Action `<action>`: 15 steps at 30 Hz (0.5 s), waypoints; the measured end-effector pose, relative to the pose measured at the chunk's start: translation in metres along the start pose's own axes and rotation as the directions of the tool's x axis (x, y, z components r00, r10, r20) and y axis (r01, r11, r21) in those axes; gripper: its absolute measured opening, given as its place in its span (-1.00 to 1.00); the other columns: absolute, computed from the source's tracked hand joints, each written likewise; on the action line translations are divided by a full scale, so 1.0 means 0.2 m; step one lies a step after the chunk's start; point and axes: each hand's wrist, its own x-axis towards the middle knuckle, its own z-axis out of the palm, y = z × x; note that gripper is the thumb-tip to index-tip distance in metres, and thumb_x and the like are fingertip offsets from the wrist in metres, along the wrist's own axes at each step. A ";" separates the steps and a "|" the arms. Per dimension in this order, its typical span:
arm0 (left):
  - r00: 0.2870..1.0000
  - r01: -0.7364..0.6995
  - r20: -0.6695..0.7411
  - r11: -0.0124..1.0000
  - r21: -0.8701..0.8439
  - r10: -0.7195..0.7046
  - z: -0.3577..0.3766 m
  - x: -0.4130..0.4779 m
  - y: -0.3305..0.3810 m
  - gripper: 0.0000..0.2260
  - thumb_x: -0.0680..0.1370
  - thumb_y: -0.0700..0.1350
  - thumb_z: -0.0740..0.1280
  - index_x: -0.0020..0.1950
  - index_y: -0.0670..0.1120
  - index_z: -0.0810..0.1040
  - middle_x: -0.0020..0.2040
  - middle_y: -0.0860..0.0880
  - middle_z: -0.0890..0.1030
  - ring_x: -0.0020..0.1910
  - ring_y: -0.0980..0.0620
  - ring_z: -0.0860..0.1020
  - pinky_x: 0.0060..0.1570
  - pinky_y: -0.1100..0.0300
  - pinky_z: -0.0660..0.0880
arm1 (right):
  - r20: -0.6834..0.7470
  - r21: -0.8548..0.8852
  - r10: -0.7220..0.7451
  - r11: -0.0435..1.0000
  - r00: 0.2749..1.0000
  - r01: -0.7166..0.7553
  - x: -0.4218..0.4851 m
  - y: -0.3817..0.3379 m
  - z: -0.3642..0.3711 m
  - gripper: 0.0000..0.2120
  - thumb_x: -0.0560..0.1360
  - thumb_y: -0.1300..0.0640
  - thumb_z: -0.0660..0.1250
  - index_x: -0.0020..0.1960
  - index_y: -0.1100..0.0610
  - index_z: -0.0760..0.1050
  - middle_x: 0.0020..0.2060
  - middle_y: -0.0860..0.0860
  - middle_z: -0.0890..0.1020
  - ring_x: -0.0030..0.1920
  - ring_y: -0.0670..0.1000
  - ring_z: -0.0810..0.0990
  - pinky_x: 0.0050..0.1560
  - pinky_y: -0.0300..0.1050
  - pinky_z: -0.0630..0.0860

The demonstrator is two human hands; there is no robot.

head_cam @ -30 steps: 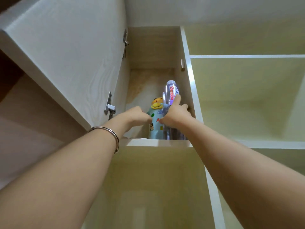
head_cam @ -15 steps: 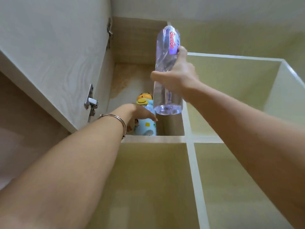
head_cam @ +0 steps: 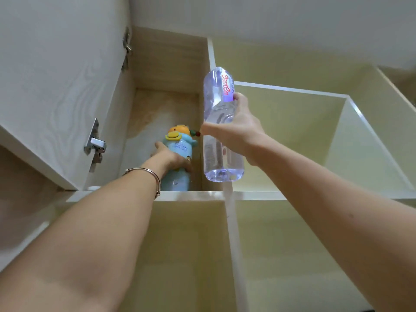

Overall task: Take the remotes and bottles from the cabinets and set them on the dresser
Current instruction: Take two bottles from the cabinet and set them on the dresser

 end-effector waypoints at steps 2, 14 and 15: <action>0.997 -0.069 -0.054 0.992 -0.103 0.064 -0.04 -0.04 0.02 -0.13 0.22 -0.12 0.54 0.36 -0.10 0.09 0.25 -0.21 0.44 0.17 -0.23 0.50 0.14 -0.16 0.50 | 0.002 0.013 0.001 1.000 1.000 -0.001 -0.01 0.00 -0.01 -0.23 0.22 -0.04 0.43 0.34 -0.13 0.14 0.08 0.05 0.56 0.01 0.12 0.60 0.07 0.09 0.59; 0.894 -0.435 -0.300 0.809 -0.395 0.334 -0.41 -0.59 0.15 -0.31 0.13 -0.11 0.54 0.12 0.10 0.23 -0.09 0.08 0.50 -0.10 0.00 0.59 -0.19 0.12 0.57 | 0.017 0.165 0.034 0.986 0.999 -0.036 -0.13 0.02 -0.13 -0.17 0.24 0.02 0.43 0.40 -0.13 0.07 0.16 0.10 0.57 -0.04 0.09 0.51 0.11 0.12 0.53; 0.902 -0.423 -0.278 0.800 -0.425 0.330 -0.42 -0.68 0.14 -0.34 0.12 -0.11 0.53 0.05 0.13 0.22 -0.06 0.05 0.52 -0.08 -0.04 0.61 -0.16 0.05 0.60 | 0.031 0.180 0.043 0.983 0.999 -0.048 -0.16 0.02 -0.14 -0.16 0.25 0.03 0.43 0.41 -0.13 0.07 0.18 0.10 0.56 -0.01 0.10 0.52 0.13 0.12 0.52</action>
